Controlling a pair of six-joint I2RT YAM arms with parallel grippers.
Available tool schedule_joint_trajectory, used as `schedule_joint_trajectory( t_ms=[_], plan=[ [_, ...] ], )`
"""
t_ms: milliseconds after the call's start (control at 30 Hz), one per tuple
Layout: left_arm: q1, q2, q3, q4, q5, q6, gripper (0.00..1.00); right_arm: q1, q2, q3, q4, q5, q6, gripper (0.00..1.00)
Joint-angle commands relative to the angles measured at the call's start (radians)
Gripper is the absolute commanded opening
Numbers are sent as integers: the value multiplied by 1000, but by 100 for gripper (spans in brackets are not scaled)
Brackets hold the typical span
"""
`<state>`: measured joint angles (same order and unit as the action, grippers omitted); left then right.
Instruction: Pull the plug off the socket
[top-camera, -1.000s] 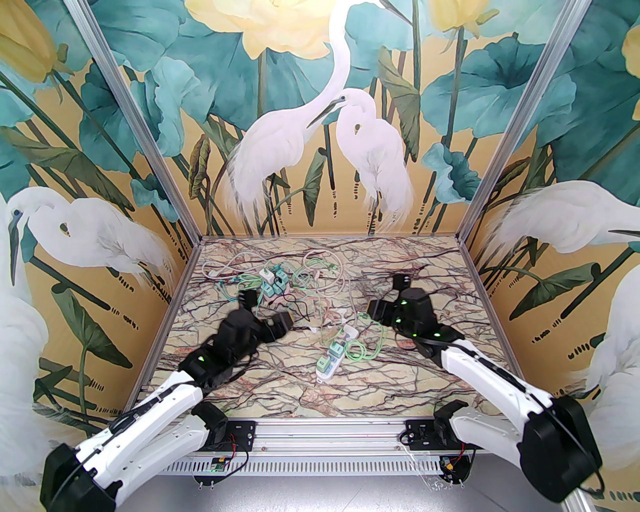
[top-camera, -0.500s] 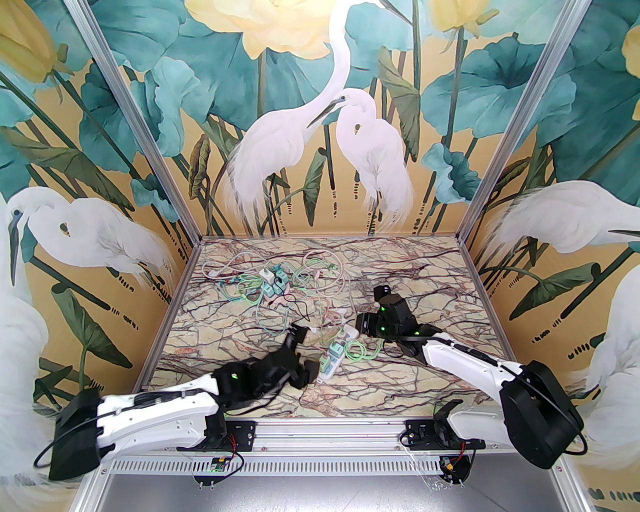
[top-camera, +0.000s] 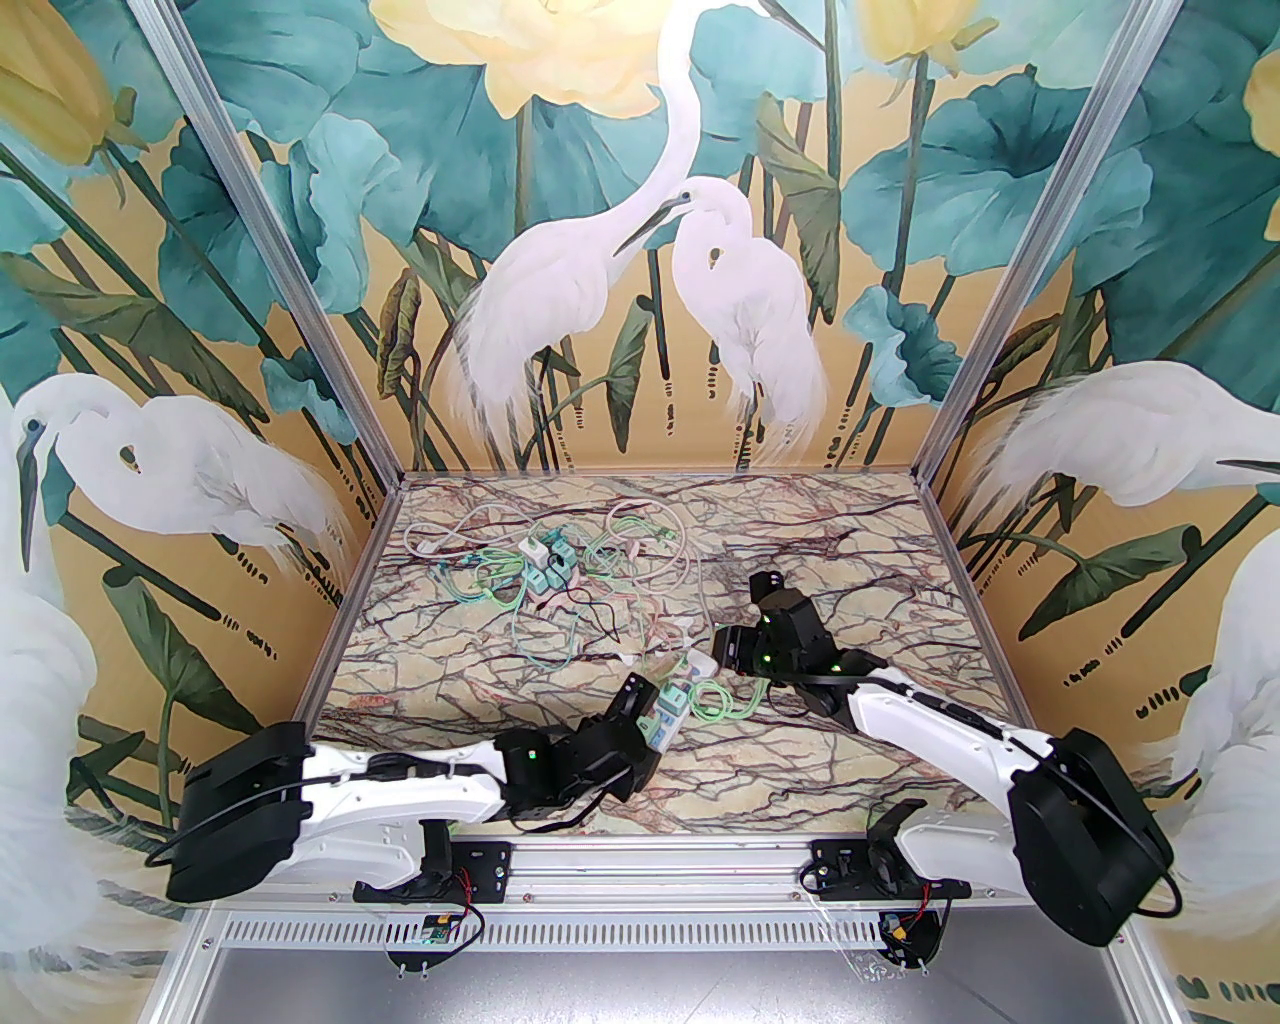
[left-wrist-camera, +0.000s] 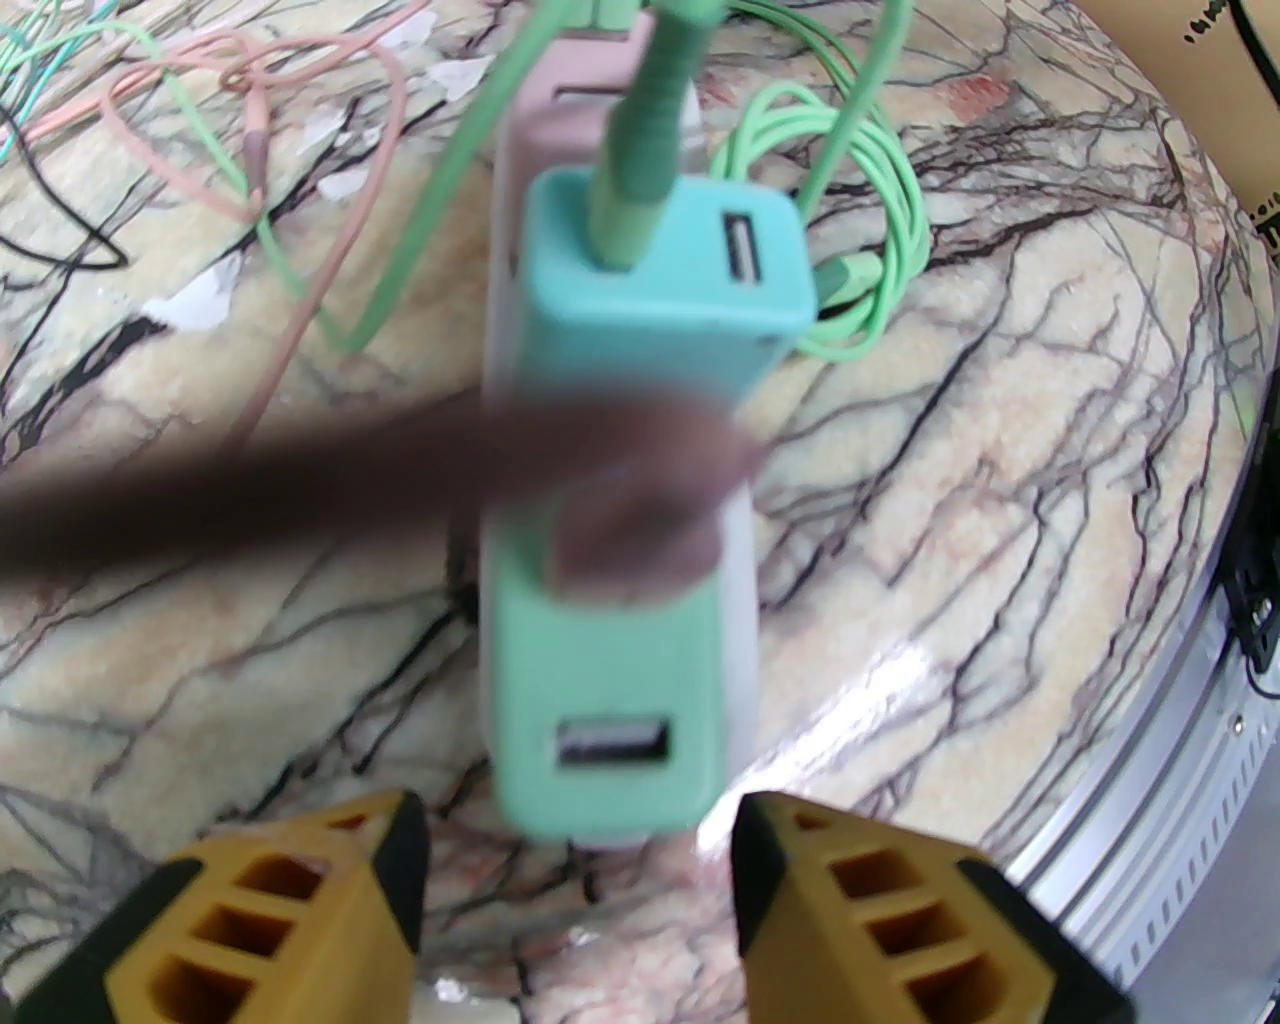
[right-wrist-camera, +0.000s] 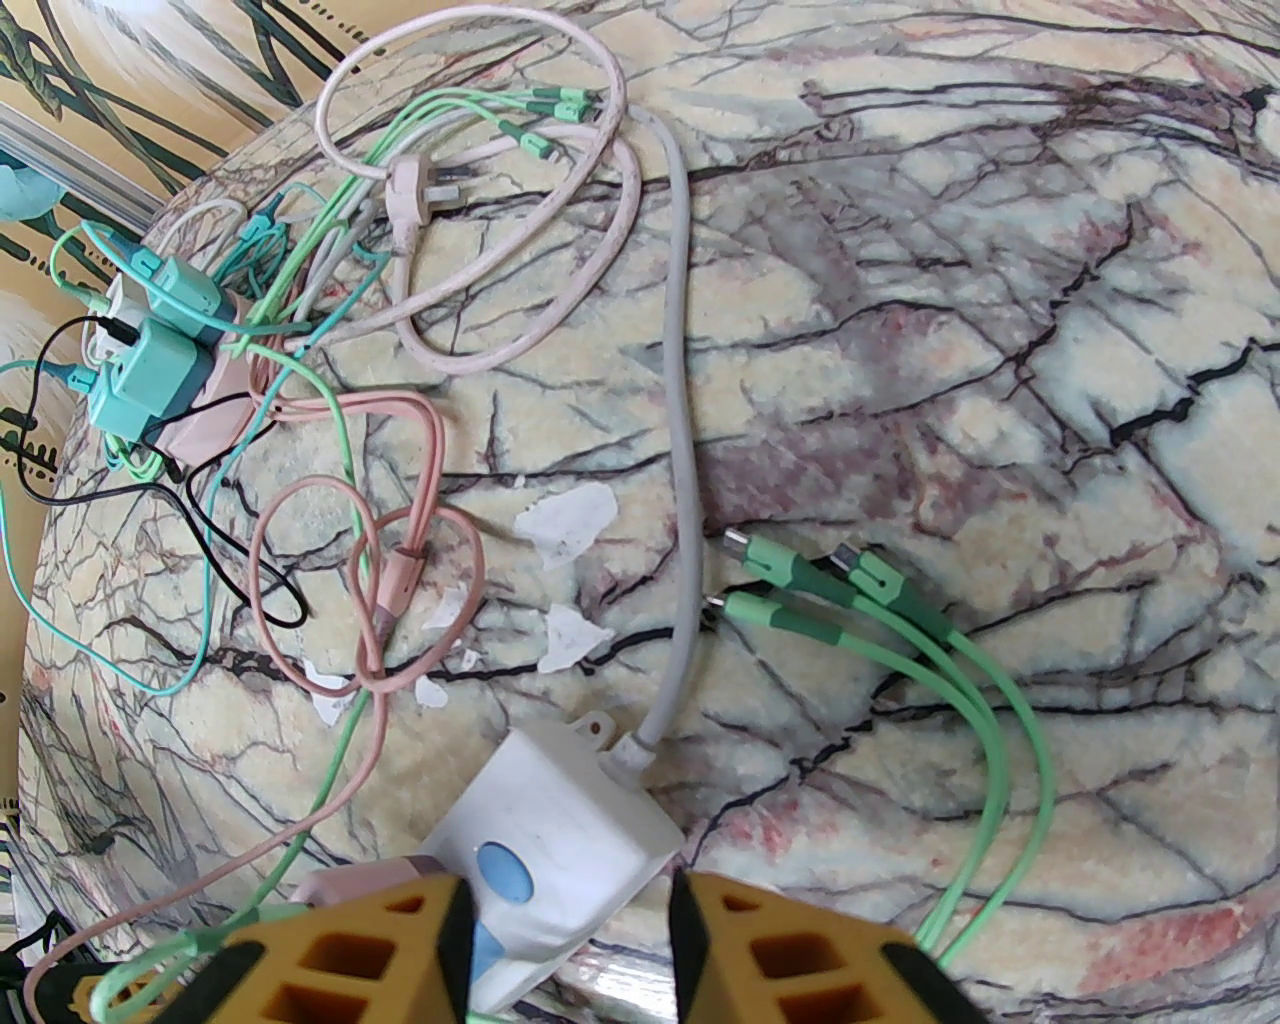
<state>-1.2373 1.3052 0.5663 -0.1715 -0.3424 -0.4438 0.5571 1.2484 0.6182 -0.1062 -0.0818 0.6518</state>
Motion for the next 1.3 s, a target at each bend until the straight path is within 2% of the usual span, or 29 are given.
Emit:
schedule_joint_trajectory(
  t_ms=[0, 133, 333, 533, 733, 933, 1267],
  plan=[
    [-1, 51, 41, 76, -29, 35, 47, 6, -39, 2, -23, 16, 2, 41],
    [9, 133, 98, 96, -46, 54, 39, 6, -70, -18, -37, 19, 3, 41],
    [37, 184, 140, 104, -13, 78, 39, 5, -75, -31, -50, -12, 9, 43],
    [44, 185, 156, 74, 17, 94, 38, 0, 13, -10, -19, -54, 19, 42],
    [45, 209, 175, 55, 25, 97, 37, -33, 113, 10, -7, -108, 60, 46],
    [45, 219, 182, 58, 41, 95, 34, -94, 153, -11, 66, -192, 100, 49],
    [45, 228, 198, 60, 61, 102, 33, -103, 253, 9, 81, -237, 99, 50]
  ],
)
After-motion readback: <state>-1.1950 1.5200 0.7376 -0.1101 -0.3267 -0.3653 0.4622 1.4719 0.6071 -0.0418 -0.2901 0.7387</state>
